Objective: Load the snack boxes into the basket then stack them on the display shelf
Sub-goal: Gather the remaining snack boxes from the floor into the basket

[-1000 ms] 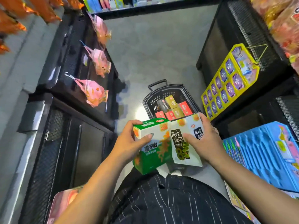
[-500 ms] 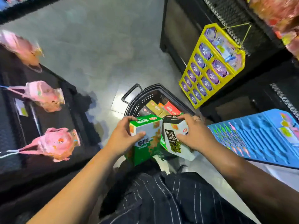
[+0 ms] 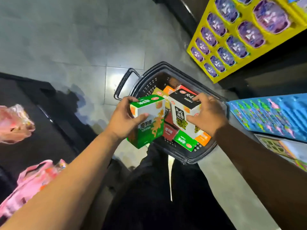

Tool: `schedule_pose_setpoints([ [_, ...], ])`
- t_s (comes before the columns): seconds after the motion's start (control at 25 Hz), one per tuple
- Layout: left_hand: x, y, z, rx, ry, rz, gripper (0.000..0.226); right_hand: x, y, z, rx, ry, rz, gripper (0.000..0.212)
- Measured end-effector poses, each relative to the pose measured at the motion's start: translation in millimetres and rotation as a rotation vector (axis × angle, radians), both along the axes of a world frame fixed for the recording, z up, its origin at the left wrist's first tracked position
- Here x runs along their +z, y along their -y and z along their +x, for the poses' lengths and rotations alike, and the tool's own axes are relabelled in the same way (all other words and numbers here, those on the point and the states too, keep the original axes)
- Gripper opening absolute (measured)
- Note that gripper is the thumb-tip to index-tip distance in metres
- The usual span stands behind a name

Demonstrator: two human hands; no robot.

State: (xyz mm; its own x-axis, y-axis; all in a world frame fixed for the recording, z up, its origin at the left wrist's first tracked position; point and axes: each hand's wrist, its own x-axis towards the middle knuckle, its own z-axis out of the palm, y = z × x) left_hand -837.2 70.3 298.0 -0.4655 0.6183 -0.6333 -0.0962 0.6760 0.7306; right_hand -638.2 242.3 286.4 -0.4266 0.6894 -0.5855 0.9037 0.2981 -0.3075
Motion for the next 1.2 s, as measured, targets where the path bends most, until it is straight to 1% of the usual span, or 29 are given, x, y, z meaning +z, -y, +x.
schedule_pose_setpoints([
  [0.12,-49,-5,-3,0.034,0.025,0.007,0.045,-57,-7,-7,0.038,0.068,-0.014,0.068],
  [0.2,-78,-3,-5,0.055,0.043,0.004,0.045,-84,-8,-8,0.034,0.096,-0.033,0.084],
  [0.24,-90,-2,-7,0.064,0.048,0.005,0.045,-92,-11,-8,0.025,0.147,-0.038,0.091],
  [0.36,-119,-1,-7,0.102,0.068,-0.004,0.045,-107,-26,-13,0.074,0.353,-0.075,0.093],
  [0.4,-125,-1,-7,0.102,0.054,-0.014,0.046,-110,-31,-16,0.098,0.422,-0.096,0.098],
  [0.44,-129,-2,-6,0.097,0.037,-0.021,0.046,-112,-35,-21,0.119,0.473,-0.110,0.105],
  [0.48,-133,-3,-5,0.095,0.032,-0.022,0.046,-114,-39,-27,0.119,0.480,-0.113,0.109],
  [0.52,-136,-4,-5,0.100,0.041,-0.016,0.046,-113,-42,-33,0.114,0.458,-0.106,0.105],
  [0.56,-138,-4,-5,0.105,0.053,-0.008,0.046,-112,-44,-39,0.109,0.418,-0.091,0.097],
  [0.68,-144,-2,-10,0.146,0.079,-0.006,0.050,-98,-53,-51,0.158,0.317,-0.029,0.081],
  [0.76,-146,0,-14,0.175,0.070,-0.023,0.050,-94,-58,-54,0.135,0.171,0.057,0.077],
  [0.84,-148,3,-16,0.202,0.052,-0.037,0.047,-98,-57,-57,0.059,-0.018,0.118,0.073],
  [0.92,-151,5,-17,0.212,0.040,-0.051,0.045,-113,-51,-63,-0.005,-0.184,0.189,0.073],
  [1.0,-154,8,-18,0.211,0.029,-0.063,0.045,-136,-40,-68,-0.014,-0.341,0.299,0.073],
  [1.08,-158,13,-17,0.207,0.003,-0.081,0.046,-160,-27,-65,-0.038,-0.480,0.357,0.069],
  [1.12,-161,15,-17,0.212,-0.004,-0.088,0.047,-171,-21,-63,-0.065,-0.513,0.353,0.066],
  [1.2,-164,18,-16,0.220,-0.015,-0.098,0.048,-187,-11,-58,-0.109,-0.517,0.349,0.063],
])
